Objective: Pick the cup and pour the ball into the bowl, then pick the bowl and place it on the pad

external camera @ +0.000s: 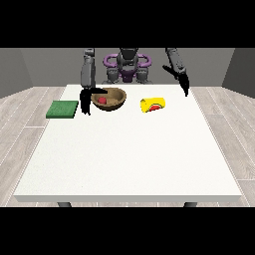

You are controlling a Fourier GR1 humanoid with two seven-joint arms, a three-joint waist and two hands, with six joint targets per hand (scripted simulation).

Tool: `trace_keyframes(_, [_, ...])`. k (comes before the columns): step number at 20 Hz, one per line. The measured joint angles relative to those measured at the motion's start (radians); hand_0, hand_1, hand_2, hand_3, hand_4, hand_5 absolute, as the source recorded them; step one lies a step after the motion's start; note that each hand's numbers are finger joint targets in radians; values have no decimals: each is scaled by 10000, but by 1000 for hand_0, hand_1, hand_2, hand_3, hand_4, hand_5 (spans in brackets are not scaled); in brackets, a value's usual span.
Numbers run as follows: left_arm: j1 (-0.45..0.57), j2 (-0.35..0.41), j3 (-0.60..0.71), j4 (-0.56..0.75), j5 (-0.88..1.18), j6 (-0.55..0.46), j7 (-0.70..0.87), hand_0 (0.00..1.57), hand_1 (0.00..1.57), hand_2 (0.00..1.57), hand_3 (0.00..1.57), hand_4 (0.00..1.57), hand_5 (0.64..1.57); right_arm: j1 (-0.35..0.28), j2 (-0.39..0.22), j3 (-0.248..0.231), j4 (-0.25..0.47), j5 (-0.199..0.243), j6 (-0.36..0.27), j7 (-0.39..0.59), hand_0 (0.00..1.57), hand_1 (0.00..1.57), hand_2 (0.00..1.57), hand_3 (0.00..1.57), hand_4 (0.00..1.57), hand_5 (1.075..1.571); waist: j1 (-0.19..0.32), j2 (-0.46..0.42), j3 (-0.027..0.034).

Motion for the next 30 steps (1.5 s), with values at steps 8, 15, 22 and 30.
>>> trace_keyframes(8, [-772,103,-352,-540,-53,-464,-81,0,0,0,0,0,708,995,-1482,1336,-672,2542,-2674,-949,1571,1571,1571,1571,1307,1566,1256,747,-533])
trace_keyframes(15, [-1175,-45,-649,-752,-155,-593,-36,0,0,0,0,0,713,1329,-2648,1822,-1234,3838,-4519,-31,1571,1571,1571,1571,1199,1571,2237,1091,-512])
trace_keyframes(22, [-1208,-149,-660,-336,-149,-656,315,0,0,0,0,0,709,1133,-3097,2241,-1301,4238,-4686,3408,1571,1571,1571,1571,1221,1570,2404,420,-151])
trace_keyframes(30, [-389,-146,-153,1009,17,-409,362,0,0,0,0,0,732,747,-5293,4006,-2271,5853,-2561,6918,1571,1571,1571,1571,1571,1561,953,-1412,77])
